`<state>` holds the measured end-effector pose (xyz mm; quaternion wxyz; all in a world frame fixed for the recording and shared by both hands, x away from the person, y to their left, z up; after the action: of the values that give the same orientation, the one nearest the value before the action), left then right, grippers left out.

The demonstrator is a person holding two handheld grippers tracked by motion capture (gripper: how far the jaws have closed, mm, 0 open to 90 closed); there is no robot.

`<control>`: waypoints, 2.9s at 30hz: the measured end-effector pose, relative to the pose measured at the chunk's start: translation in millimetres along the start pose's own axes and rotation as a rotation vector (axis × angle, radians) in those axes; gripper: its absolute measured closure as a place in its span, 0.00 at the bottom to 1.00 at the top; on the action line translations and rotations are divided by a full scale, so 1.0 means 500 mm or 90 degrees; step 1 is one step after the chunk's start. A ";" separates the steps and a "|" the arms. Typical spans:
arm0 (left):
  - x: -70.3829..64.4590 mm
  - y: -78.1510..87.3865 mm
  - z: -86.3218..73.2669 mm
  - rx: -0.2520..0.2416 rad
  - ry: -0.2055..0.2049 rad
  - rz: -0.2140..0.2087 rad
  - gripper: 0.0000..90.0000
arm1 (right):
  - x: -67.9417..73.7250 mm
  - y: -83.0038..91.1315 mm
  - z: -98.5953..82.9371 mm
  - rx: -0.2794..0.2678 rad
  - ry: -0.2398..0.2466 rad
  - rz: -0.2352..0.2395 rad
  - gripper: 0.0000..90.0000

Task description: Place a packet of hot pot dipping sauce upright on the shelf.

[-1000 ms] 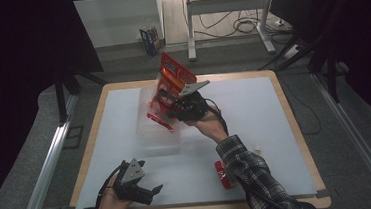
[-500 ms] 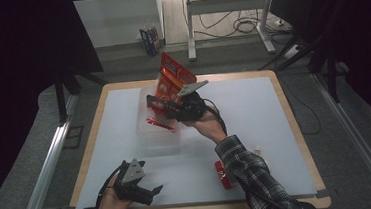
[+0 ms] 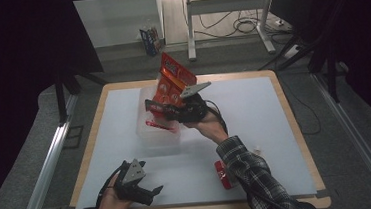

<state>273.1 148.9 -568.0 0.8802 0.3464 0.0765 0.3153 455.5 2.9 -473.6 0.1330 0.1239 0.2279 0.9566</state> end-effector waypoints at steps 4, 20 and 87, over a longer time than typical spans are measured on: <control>0.000 0.000 0.000 0.001 0.000 0.000 0.01 | 0.006 -0.015 -0.006 0.016 0.006 0.011 0.80; 0.001 0.001 -0.001 0.000 0.002 0.002 0.01 | -0.010 -0.037 -0.019 0.061 -0.010 -0.033 0.54; 0.003 0.000 0.003 -0.033 -0.005 -0.014 0.00 | 0.079 0.201 -0.199 0.082 -0.066 -0.128 0.01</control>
<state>274.7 149.1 -566.8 0.8926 0.3241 0.0687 0.3057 369.0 -111.2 -505.4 0.2313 0.1580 0.2928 0.9143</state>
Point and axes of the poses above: each handheld gripper's, and its own axes: y roughly backward along the jaws, z roughly out of its top, x roughly to its left, the point moved 6 cm from there along -y, roughly forward along the jaws, and after that the axes turned 2 degrees about -y, right-handed, at the moved point
